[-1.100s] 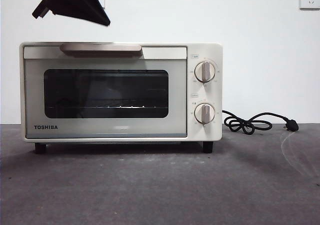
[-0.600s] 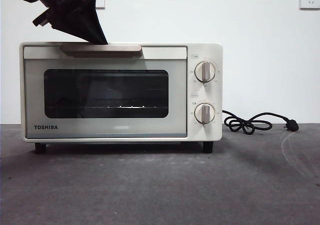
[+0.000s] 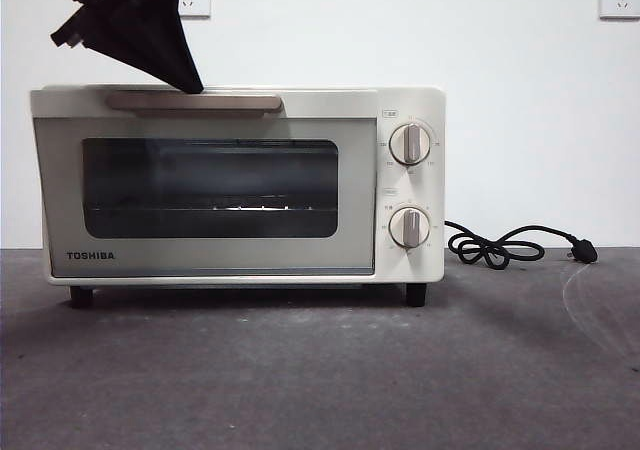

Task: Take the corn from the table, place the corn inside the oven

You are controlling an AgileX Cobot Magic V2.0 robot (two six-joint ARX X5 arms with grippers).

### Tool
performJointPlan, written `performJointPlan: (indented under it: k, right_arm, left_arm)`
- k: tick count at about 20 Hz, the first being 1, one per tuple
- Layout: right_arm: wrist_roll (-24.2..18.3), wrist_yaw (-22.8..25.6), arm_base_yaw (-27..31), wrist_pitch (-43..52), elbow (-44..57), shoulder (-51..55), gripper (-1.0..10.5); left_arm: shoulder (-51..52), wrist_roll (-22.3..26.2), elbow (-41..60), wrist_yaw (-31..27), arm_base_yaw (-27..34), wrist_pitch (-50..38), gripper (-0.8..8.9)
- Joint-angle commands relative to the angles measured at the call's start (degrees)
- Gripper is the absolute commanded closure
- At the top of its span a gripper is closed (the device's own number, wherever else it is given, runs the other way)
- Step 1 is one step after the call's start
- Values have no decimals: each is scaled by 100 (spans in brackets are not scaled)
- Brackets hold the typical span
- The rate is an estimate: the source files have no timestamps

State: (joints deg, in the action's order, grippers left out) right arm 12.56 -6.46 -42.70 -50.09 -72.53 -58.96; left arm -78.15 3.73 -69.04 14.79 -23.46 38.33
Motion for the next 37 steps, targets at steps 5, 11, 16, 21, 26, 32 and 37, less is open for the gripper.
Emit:
performJointPlan:
  k: [5,11,16,21,26,32,37]
  right_arm:
    - [-87,4,-9,31,-28,-2,957]
    - [-131,2,-9,31,-28,-2,957]
    - [-212,-20,-9,31,-28,-4,957]
    - [-378,-365,-13,66,-28,-105,957]
    - [-586,-603,-575,879,-28,-573,957]
    - [-1187,-437,-1687,2857,-28,-1620,957]
    - [-2006,575,-2031,4070,-28,-2614,957]
  left_arm:
    - [-170,256,188,-133,-151,1215,819]
    - [-155,409,188,-133,-433,2039,819]
    - [109,409,188,-133,-793,2378,819]
    - [1130,389,188,-144,-990,2376,819]
    - [2573,39,188,-160,-990,2297,819]
    - [4172,-302,188,-684,-990,2352,819]
    - [5198,-632,188,-1620,-990,2756,819]
